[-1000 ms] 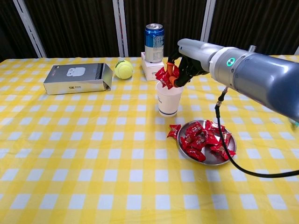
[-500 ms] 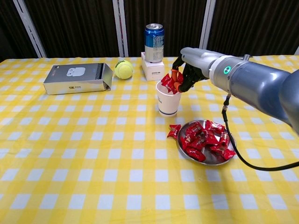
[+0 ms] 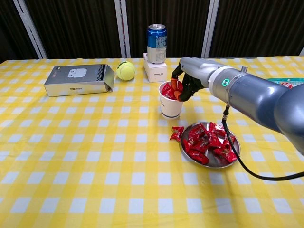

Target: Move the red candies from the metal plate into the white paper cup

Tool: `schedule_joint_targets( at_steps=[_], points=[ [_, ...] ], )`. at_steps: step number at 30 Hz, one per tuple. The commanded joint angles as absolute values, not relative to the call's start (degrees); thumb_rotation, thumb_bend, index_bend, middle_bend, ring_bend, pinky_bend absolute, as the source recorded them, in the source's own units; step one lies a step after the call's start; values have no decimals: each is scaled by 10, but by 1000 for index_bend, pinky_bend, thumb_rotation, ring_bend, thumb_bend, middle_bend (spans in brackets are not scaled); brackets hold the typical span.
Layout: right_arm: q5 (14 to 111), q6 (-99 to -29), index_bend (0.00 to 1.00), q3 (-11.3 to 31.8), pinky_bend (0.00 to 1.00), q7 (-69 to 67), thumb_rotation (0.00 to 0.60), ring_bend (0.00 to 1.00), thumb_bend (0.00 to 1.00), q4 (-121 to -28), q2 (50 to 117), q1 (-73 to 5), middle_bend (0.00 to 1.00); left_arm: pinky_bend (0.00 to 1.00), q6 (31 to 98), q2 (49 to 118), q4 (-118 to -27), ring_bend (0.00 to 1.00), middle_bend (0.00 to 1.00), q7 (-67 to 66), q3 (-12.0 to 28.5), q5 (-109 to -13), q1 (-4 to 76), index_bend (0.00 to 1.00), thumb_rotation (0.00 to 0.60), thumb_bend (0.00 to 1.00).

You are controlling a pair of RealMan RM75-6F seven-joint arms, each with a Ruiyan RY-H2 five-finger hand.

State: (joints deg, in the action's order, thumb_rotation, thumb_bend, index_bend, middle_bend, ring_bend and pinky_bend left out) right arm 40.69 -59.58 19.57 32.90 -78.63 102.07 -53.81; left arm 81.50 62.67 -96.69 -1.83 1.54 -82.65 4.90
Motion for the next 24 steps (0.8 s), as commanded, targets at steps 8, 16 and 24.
schedule_joint_targets(
  at_steps=[8,16,24],
  points=[
    [432,-604,279,198,1000,323,600,935,409,-788,1022,-543,790,0,815,625,-969,0,0,-17,16,-825,49,0,600,9],
    [437,-617,266,200,1000,326,600,935,406,-804,1014,-540,790,0,815,625,-969,0,0,-16,15,-826,49,0,600,9],
    [443,-640,266,192,1000,338,600,935,406,-868,986,-524,791,0,814,624,-969,0,0,-15,16,-824,49,0,600,9]
  ],
)
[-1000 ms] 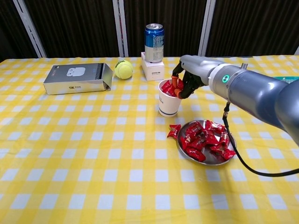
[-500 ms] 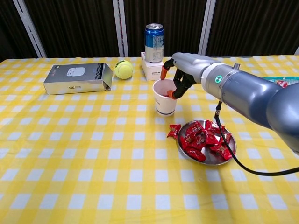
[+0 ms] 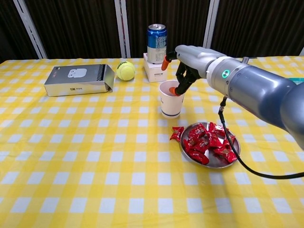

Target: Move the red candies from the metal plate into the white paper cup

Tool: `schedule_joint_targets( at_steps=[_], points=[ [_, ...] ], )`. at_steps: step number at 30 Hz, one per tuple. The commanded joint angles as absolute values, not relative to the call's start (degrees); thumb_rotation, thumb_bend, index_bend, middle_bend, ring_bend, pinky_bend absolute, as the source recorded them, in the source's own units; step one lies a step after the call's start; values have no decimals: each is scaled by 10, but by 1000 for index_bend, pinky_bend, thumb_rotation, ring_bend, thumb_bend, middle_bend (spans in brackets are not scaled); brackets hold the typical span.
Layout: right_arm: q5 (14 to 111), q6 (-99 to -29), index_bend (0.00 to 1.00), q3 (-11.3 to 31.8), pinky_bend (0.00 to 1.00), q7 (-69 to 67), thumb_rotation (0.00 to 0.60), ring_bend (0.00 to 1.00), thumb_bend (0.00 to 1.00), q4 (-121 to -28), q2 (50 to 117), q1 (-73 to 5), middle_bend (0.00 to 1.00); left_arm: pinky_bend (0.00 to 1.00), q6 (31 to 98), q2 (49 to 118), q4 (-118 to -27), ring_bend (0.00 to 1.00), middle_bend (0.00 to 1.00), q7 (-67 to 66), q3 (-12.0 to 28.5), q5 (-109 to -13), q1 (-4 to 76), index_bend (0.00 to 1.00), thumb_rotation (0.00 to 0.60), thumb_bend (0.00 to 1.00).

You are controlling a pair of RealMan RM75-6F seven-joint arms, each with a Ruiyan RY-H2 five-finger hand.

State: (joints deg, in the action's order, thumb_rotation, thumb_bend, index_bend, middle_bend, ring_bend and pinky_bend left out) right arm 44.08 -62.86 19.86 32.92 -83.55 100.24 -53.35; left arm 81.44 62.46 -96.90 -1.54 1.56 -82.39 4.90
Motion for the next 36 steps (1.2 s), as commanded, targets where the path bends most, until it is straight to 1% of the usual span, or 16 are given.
schedule_joint_targets(
  at_steps=[1,5,8,10,13,17,24,36],
  points=[
    [443,-647,266,185,1000,346,600,935,406,-889,975,-518,791,0,814,624,-969,0,0,-14,16,-823,49,0,600,9],
    [437,-667,257,153,1000,379,600,935,406,-957,937,-494,790,0,814,623,-971,0,0,-12,16,-823,49,0,600,9],
    [427,-681,201,118,1000,404,600,935,400,-1012,908,-474,791,0,816,623,-971,0,0,-11,15,-825,48,0,600,9],
    [425,-690,166,101,1000,409,600,935,389,-1038,896,-462,791,0,818,623,-970,0,0,-11,15,-828,48,0,600,9],
    [432,-700,159,78,1000,408,600,935,382,-1060,890,-446,791,0,821,623,-968,0,0,-12,13,-833,47,0,600,9],
    [443,-712,121,54,1000,408,600,935,361,-1064,894,-430,791,0,827,624,-967,0,0,-11,10,-842,44,0,600,9],
    [436,-719,115,28,1000,418,600,935,358,-1046,907,-412,791,0,833,625,-964,0,0,-10,8,-850,42,0,600,9],
    [406,-698,115,29,1000,430,600,935,358,-1011,914,-405,790,0,833,626,-963,0,0,-12,8,-849,42,0,600,9]
  ],
)
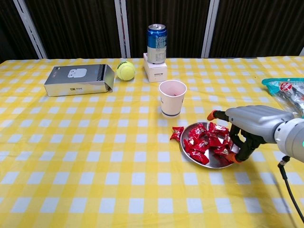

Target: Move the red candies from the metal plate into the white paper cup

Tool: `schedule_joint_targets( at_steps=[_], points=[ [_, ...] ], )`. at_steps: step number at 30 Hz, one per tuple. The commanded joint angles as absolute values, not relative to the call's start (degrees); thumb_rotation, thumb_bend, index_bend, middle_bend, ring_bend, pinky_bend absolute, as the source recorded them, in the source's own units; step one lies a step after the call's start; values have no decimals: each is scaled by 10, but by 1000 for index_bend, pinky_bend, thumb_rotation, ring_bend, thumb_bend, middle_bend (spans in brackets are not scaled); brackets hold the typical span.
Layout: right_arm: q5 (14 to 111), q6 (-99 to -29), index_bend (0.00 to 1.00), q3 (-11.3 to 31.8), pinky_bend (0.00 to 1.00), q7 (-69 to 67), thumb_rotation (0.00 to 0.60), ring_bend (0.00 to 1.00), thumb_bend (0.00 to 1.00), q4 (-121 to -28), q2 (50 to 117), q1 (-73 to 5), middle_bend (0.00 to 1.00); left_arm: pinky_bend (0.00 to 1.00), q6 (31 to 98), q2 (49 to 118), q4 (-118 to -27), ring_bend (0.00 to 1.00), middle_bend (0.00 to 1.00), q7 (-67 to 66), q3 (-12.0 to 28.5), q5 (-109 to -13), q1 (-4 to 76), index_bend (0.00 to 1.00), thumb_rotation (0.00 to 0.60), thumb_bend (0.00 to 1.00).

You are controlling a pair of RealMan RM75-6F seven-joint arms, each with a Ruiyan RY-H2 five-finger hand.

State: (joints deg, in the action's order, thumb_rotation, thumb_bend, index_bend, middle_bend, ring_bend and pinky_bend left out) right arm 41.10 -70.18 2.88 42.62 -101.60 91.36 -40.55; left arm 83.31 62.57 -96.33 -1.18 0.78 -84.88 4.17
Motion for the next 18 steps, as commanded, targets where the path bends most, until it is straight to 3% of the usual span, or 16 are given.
schedule_joint_targets(
  at_steps=[1,10,13,18],
  points=[
    [404,-696,115,29,1000,430,600,935,358,-1009,915,-404,790,0,833,626,-963,0,0,-12,8,-848,42,0,600,9],
    [397,-682,136,30,1000,428,600,935,357,-992,921,-401,791,0,833,626,-963,0,0,-13,8,-849,42,0,600,9],
    [398,-679,212,30,1000,426,600,935,358,-988,922,-400,791,0,832,626,-963,0,0,-14,8,-848,42,0,600,9],
    [405,-675,430,32,1000,420,600,935,357,-985,926,-398,790,0,832,626,-963,0,0,-14,8,-848,42,0,600,9]
  ],
)
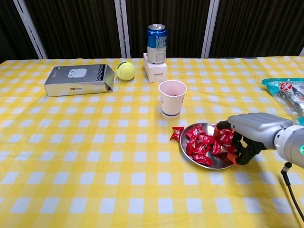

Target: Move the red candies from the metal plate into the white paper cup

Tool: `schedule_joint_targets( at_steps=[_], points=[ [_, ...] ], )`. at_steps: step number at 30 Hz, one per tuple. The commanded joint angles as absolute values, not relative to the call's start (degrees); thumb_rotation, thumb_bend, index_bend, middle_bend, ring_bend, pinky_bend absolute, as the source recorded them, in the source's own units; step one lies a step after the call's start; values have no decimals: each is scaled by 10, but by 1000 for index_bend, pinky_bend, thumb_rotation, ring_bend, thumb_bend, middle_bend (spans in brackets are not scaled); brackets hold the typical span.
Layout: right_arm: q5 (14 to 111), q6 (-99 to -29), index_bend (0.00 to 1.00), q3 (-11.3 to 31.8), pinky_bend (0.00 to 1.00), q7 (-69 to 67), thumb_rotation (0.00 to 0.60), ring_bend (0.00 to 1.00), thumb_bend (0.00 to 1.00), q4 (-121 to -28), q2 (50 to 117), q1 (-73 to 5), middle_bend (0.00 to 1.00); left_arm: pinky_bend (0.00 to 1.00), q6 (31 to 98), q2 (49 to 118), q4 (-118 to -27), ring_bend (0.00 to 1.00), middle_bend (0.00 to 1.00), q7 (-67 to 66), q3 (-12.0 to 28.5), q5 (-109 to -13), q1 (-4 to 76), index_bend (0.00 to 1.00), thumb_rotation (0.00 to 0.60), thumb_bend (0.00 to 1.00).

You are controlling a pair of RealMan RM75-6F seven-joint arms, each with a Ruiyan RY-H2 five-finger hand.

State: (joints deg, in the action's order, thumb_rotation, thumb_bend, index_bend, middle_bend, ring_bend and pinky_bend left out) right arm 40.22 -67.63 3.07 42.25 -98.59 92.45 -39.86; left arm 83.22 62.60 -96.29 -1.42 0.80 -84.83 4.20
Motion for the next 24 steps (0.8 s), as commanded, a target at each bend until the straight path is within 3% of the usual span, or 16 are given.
schedule_joint_targets(
  at_steps=[1,8,14,24],
  points=[
    [406,-675,481,32,1000,419,600,935,357,-985,926,-398,790,0,832,626,-963,0,0,-14,8,-848,42,0,600,9],
    [416,-673,655,36,1000,411,600,935,455,-981,933,-395,791,0,832,626,-963,0,0,-14,8,-850,42,0,600,9],
    [428,-673,677,42,1000,401,600,935,514,-978,938,-394,790,0,833,626,-962,0,0,-14,7,-850,42,0,600,9],
    [459,-689,681,62,1000,403,600,935,525,-1011,929,-397,790,0,833,626,-962,0,0,-13,7,-851,42,0,600,9]
  ],
)
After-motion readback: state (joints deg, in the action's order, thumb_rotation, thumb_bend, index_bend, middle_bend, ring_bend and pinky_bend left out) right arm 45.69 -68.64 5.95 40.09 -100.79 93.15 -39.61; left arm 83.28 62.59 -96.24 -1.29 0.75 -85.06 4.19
